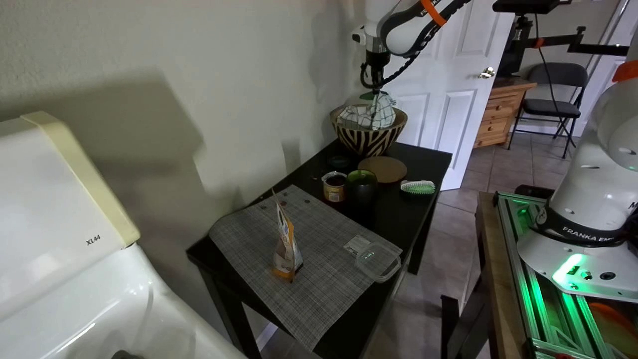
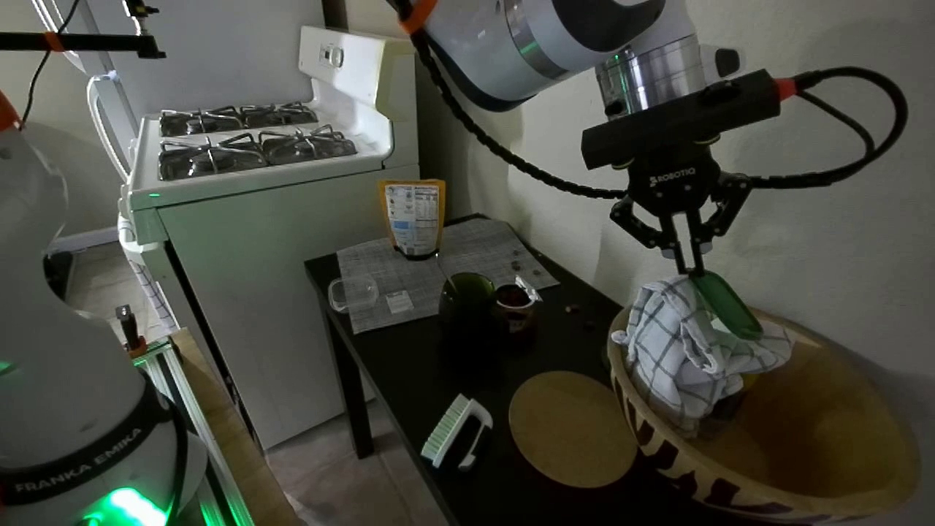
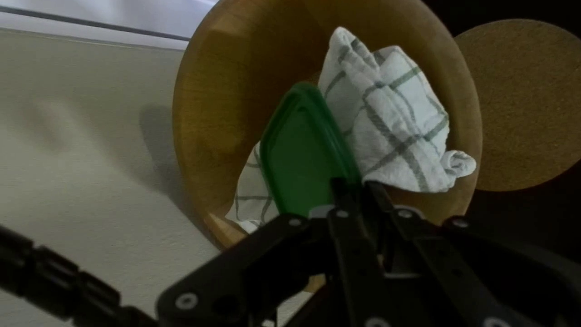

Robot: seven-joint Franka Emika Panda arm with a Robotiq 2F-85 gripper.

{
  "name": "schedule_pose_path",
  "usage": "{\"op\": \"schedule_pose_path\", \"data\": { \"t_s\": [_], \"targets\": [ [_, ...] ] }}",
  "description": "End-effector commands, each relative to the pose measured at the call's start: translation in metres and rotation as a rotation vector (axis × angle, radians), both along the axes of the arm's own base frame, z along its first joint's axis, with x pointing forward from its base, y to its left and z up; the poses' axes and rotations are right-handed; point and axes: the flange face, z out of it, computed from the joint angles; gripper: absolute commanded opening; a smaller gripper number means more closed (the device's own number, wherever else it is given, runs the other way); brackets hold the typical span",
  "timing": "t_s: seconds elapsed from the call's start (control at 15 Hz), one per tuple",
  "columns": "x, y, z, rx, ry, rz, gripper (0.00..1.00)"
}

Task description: Put the towel in the bowl

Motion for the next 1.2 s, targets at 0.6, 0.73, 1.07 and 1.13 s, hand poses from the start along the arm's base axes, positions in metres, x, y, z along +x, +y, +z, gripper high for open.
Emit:
{"op": "schedule_pose_path", "data": {
  "t_s": [0.6, 0.73, 1.07, 1.13],
  "targets": [
    [0.002, -0.003, -0.018, 0.046, 0.027, -0.033, 0.58],
    [0.001, 0.018, 0.029, 0.078, -0.072, 0.022, 0.74],
    [-0.015, 0.076, 0.149, 0.184, -0.309, 0.173, 1.0],
    [-0.02, 0.091, 0.166, 0.194, -0.339, 0.213, 1.0]
  ]
}}
